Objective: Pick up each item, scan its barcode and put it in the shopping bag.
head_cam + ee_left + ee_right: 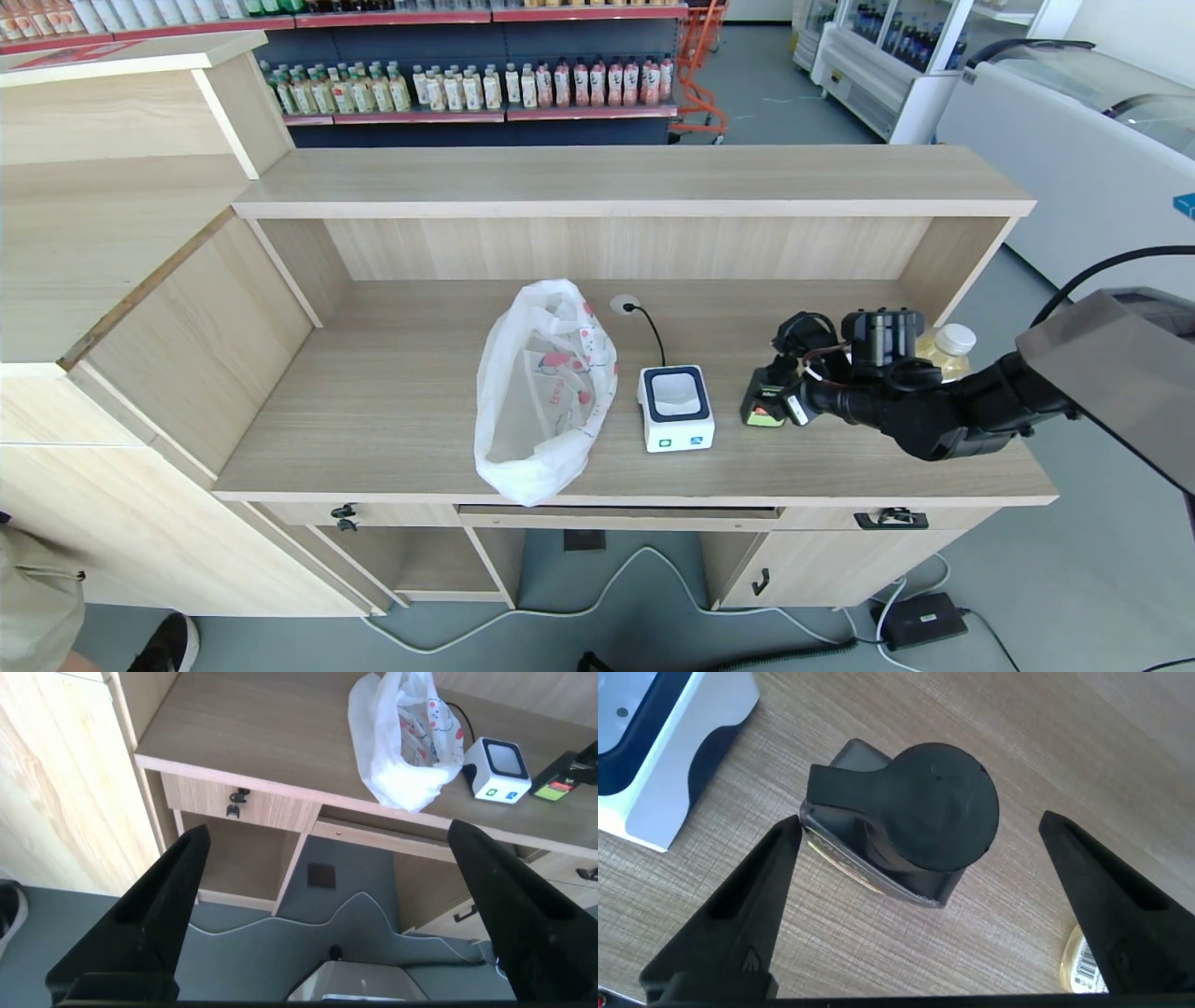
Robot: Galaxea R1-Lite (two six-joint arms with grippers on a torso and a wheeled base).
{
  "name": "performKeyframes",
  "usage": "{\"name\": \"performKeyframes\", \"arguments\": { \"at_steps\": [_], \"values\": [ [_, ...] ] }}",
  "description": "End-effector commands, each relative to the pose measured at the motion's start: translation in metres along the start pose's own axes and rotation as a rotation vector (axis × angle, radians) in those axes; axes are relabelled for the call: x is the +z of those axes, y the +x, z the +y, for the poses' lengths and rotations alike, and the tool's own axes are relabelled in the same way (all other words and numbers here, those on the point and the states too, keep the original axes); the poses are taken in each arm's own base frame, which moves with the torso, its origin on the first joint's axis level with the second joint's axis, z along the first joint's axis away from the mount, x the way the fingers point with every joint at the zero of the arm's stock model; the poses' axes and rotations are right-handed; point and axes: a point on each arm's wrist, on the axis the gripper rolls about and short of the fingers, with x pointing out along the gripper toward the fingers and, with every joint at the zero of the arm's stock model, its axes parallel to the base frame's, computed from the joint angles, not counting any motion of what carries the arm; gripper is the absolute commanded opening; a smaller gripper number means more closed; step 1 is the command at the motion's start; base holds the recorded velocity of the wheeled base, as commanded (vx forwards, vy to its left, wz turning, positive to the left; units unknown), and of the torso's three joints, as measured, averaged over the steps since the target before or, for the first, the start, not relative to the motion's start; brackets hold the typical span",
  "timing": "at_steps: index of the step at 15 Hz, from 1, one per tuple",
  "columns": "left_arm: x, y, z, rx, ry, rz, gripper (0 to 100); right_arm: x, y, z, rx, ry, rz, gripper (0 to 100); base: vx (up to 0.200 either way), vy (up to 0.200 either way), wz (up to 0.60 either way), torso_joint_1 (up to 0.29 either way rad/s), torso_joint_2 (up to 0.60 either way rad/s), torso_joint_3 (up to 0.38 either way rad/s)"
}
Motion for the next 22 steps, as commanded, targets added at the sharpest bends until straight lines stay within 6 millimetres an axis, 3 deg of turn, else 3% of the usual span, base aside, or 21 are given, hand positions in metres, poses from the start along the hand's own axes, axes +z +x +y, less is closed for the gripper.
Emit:
{"name": "performKeyframes", "arguments": {
  "at_steps": [1,3,4,12,22],
  "values": [
    [0.0001,-0.0001,0.0,0.0,-0.001,-0.001,100,-0.005,0.0071,0.0036,0.008,-0.002,0.008,100,0.0,0.0,0.0,0.0,0.0,0.0],
    [0.0001,-0.0001,0.0,0.0,-0.001,-0.001,100,-0.0059,0.0074,0.0041,0.009,-0.002,0.011,100,0.0,0.0,0.0,0.0,0.0,0.0],
    [0.0001,-0.0001,0.0,0.0,-0.001,-0.001,100,-0.0074,0.008,0.0049,0.012,-0.005,0.015,0,0.0,0.0,0.0,0.0,0.0,0.0],
    [0.0001,-0.0001,0.0,0.0,-0.001,-0.001,100,-0.0051,0.0143,0.0076,0.011,-0.013,-0.009,0,0.0,0.0,0.0,0.0,0.0,0.0],
    [0.0001,-0.0001,0.0,0.0,-0.001,-0.001,100,-0.0055,0.0076,0.0001,-0.018,0.069,-0.04,0,0.0,0.0,0.0,0.0,0.0,0.0]
  ]
}}
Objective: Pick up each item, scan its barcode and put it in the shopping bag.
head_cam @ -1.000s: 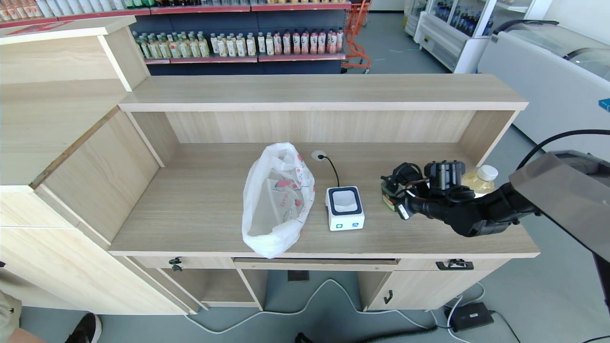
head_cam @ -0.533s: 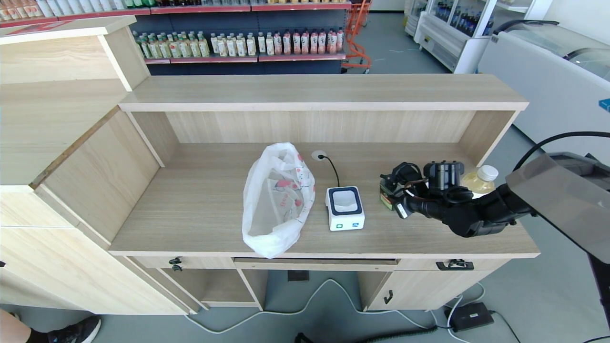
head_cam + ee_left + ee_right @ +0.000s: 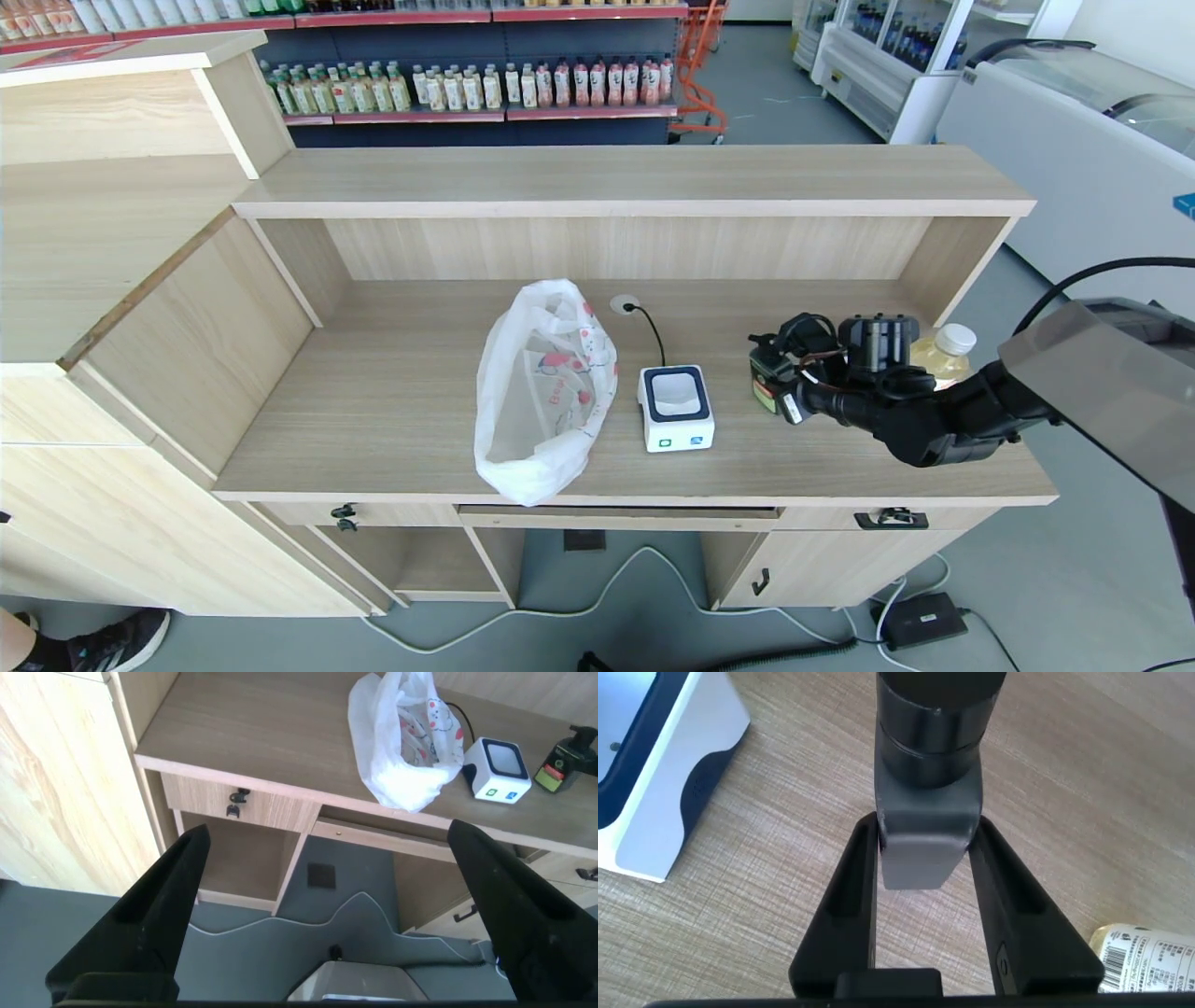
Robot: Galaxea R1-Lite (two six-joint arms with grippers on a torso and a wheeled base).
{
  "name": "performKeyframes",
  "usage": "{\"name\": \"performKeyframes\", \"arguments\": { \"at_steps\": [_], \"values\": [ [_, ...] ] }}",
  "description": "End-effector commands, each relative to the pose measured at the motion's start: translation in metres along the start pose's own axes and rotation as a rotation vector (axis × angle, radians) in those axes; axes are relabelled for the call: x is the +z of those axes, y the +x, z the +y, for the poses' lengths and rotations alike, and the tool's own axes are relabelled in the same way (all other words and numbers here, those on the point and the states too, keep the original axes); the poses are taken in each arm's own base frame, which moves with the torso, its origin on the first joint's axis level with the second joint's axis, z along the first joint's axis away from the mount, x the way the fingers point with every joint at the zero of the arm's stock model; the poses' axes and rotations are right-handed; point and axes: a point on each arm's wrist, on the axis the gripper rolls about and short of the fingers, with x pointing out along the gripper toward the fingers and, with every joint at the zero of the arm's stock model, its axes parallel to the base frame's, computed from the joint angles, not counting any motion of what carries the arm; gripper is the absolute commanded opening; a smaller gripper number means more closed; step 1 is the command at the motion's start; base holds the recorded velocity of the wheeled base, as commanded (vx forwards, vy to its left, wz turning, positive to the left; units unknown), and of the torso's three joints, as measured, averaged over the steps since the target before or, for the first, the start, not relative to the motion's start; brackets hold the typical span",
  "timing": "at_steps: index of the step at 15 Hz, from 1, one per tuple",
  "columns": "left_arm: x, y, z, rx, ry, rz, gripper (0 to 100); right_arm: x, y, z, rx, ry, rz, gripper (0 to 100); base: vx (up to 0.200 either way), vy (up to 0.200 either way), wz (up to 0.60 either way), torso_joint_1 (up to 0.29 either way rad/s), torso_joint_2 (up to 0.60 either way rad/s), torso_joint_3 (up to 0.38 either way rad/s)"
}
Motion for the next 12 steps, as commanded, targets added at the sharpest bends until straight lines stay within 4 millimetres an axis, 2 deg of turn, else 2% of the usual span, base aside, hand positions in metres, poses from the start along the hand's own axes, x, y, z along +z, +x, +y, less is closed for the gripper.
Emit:
{"name": "performKeyframes", "arguments": {
  "at_steps": [1,7,11,12],
  "values": [
    [0.0,0.0,0.0,0.0,-0.001,0.0,100,0.0,-0.003,-0.002,-0.005,0.014,-0.004,0,0.0,0.0,0.0,0.0,0.0,0.0],
    [0.0,0.0,0.0,0.0,-0.001,0.0,100,-0.028,-0.015,0.004,0.007,0.025,0.005,0,0.0,0.0,0.0,0.0,0.0,0.0],
    [0.0,0.0,0.0,0.0,-0.001,0.0,100,-0.03,-0.018,0.003,0.003,0.028,0.009,0,0.0,0.0,0.0,0.0,0.0,0.0],
    [0.0,0.0,0.0,0.0,-0.001,0.0,100,-0.027,-0.019,0.002,0.001,0.038,0.001,100,0.0,0.0,0.0,0.0,0.0,0.0]
  ]
}}
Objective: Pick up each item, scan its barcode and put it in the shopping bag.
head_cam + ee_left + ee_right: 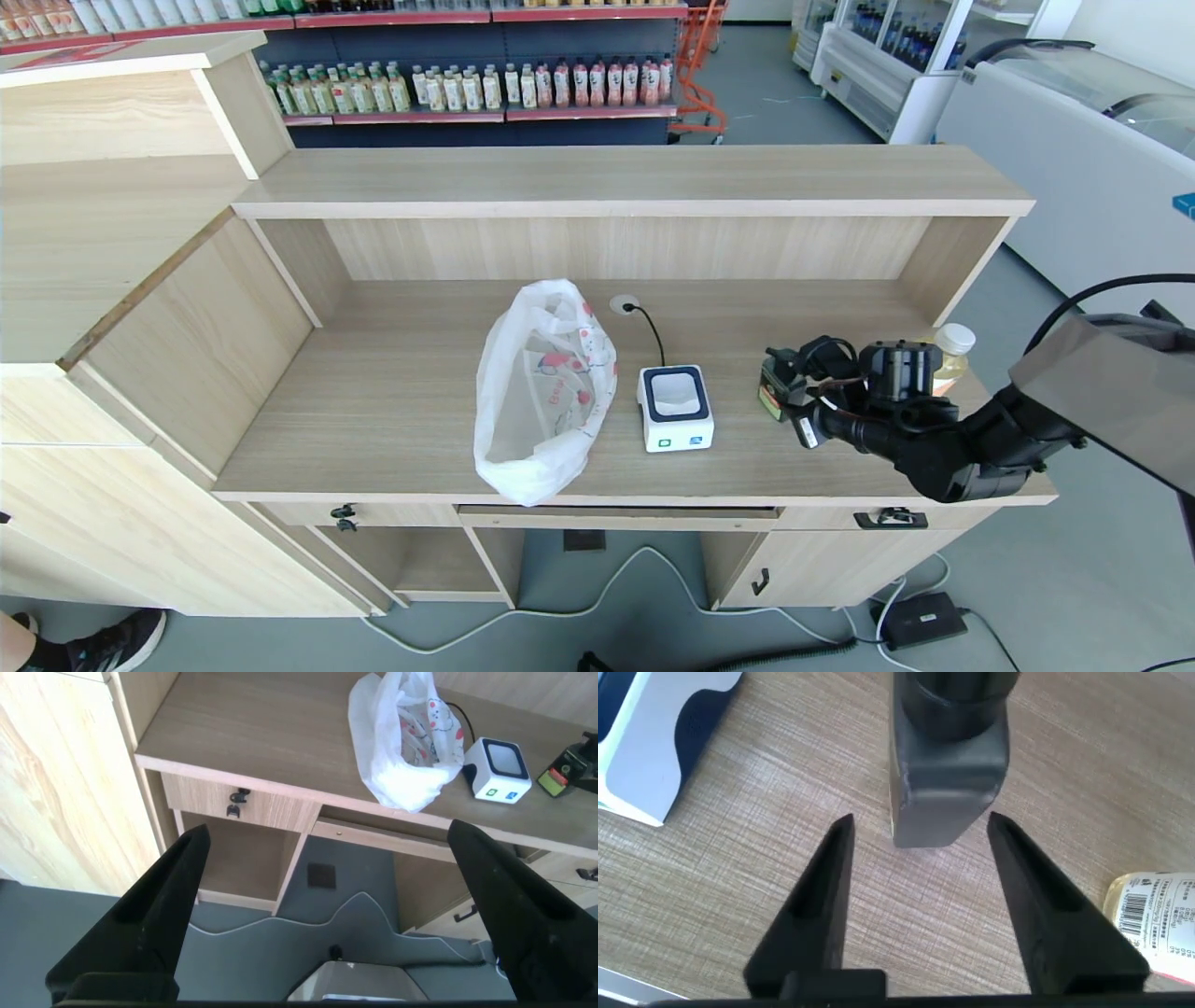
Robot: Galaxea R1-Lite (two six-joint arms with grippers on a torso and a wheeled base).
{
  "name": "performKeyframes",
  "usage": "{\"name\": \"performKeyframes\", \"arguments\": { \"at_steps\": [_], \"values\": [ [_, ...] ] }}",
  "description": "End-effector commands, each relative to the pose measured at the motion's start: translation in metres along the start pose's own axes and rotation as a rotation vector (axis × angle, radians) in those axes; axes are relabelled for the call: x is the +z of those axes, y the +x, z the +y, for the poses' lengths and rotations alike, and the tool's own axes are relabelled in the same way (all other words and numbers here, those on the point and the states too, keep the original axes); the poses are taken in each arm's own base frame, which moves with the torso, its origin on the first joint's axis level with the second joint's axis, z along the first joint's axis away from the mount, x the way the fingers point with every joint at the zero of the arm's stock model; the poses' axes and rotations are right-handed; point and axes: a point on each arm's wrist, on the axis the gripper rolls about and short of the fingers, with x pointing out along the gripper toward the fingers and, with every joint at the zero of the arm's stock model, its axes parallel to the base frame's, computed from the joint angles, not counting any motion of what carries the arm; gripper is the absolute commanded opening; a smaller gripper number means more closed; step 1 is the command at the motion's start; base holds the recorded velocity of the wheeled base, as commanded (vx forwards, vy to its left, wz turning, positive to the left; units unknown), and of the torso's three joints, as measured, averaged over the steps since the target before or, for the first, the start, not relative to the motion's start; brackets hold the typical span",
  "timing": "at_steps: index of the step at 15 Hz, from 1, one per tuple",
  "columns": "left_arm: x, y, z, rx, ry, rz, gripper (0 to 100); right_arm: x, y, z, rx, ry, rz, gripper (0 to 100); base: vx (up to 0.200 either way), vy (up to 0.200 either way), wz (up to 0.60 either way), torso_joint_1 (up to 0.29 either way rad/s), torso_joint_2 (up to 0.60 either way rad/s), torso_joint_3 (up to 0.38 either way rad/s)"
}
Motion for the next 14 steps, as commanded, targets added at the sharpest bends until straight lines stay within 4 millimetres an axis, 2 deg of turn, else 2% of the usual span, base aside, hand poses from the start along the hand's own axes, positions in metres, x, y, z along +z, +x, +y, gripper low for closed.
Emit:
{"name": "performKeyframes", "arguments": {
  "at_steps": [1,8,14],
  "values": [
    [0.0,0.0,0.0,0.0,-0.001,0.0,100,0.003,-0.002,-0.002,-0.005,0.014,-0.009,100,0.0,0.0,0.0,0.0,0.0,0.0],
    [0.0,0.0,0.0,0.0,-0.001,0.0,100,0.004,-0.001,-0.011,-0.029,0.028,-0.017,100,0.0,0.0,0.0,0.0,0.0,0.0],
    [0.0,0.0,0.0,0.0,-0.001,0.0,100,0.012,0.017,-0.012,-0.031,0.038,-0.068,100,0.0,0.0,0.0,0.0,0.0,0.0]
  ]
}}
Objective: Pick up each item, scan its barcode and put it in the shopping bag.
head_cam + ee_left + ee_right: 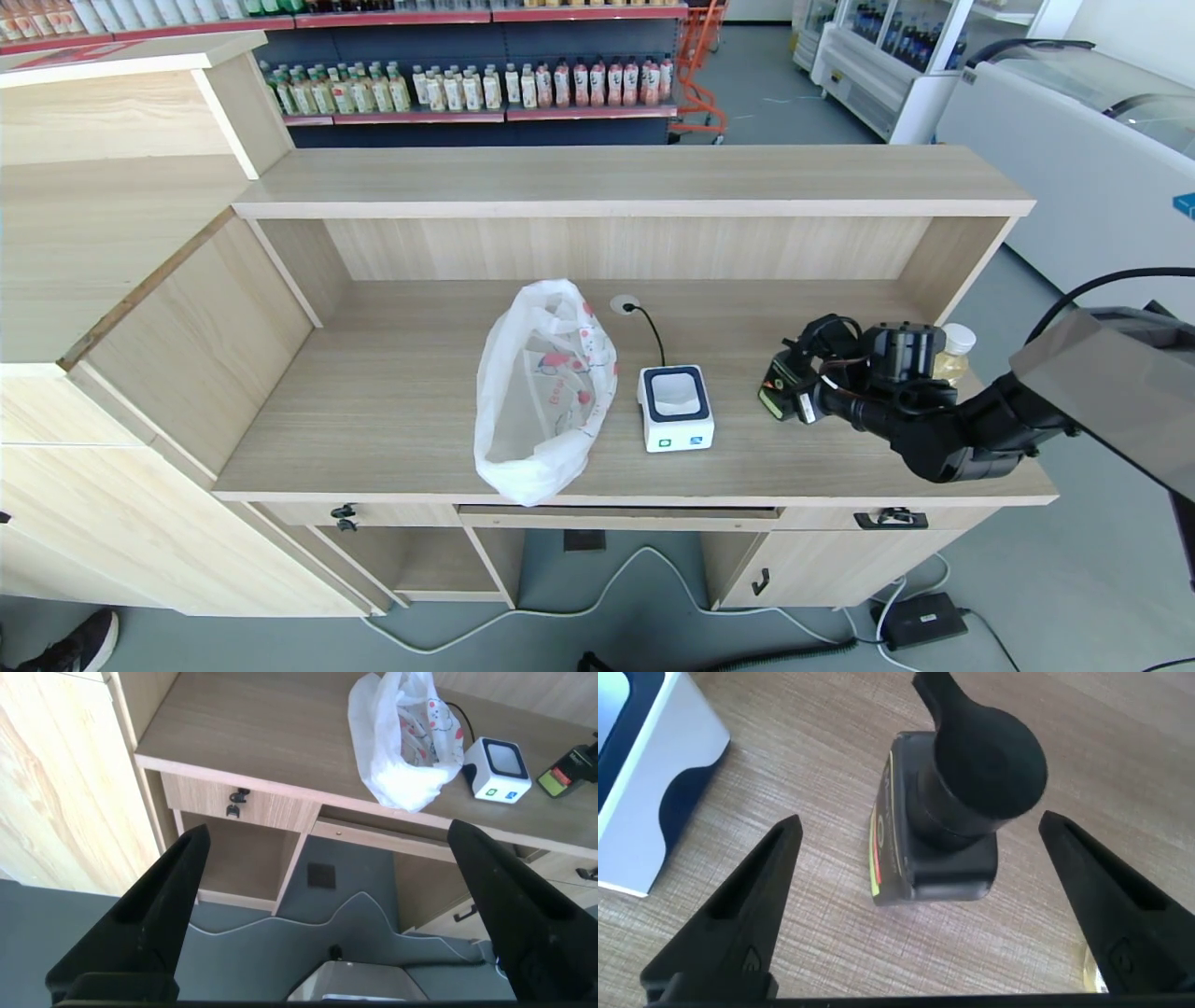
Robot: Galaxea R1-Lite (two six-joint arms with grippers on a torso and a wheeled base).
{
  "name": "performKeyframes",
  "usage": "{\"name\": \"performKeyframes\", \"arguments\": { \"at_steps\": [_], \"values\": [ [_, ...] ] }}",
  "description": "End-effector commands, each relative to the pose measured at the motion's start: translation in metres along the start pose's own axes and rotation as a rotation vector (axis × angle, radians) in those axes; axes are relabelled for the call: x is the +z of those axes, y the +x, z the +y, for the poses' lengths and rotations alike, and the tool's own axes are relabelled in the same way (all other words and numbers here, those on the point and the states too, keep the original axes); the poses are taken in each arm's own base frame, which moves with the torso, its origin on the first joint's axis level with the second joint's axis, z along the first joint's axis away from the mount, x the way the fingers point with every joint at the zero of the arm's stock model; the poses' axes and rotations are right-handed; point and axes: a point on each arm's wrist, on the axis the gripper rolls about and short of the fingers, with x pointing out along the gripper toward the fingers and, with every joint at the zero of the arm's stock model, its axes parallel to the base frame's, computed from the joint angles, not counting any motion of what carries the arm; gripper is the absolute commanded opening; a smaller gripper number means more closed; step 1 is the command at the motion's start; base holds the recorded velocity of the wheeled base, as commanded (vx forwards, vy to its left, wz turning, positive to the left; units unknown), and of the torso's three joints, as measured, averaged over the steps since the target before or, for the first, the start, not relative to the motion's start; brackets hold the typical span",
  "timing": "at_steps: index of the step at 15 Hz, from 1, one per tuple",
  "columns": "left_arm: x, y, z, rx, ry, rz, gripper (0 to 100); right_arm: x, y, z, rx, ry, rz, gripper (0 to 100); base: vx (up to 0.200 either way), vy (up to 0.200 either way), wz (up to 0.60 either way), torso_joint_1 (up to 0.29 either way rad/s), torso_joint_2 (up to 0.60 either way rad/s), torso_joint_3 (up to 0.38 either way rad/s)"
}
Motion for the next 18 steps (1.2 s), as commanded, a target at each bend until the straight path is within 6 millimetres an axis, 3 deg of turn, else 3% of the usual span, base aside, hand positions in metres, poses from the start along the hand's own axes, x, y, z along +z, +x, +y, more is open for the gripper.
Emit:
{"name": "performKeyframes", "arguments": {
  "at_steps": [1,12,13,18],
  "values": [
    [0.0,0.0,0.0,0.0,0.0,0.0,100,-0.003,0.01,0.004,0.026,-0.002,-0.012,100,0.0,0.0,0.0,0.0,0.0,0.0],
    [0.0,0.0,0.0,0.0,0.0,0.0,100,-0.02,0.047,0.023,0.089,-0.01,-0.045,100,0.0,0.0,0.0,0.0,0.0,0.0],
    [0.0,0.0,0.0,0.0,0.0,0.0,100,-0.017,0.049,0.025,0.092,-0.012,-0.057,0,0.0,0.0,0.0,0.0,0.0,0.0],
    [0.0,0.0,0.0,0.0,0.0,0.0,100,-0.013,0.049,0.024,0.081,-0.019,-0.068,0,0.0,0.0,0.0,0.0,0.0,0.0]
  ]
}}
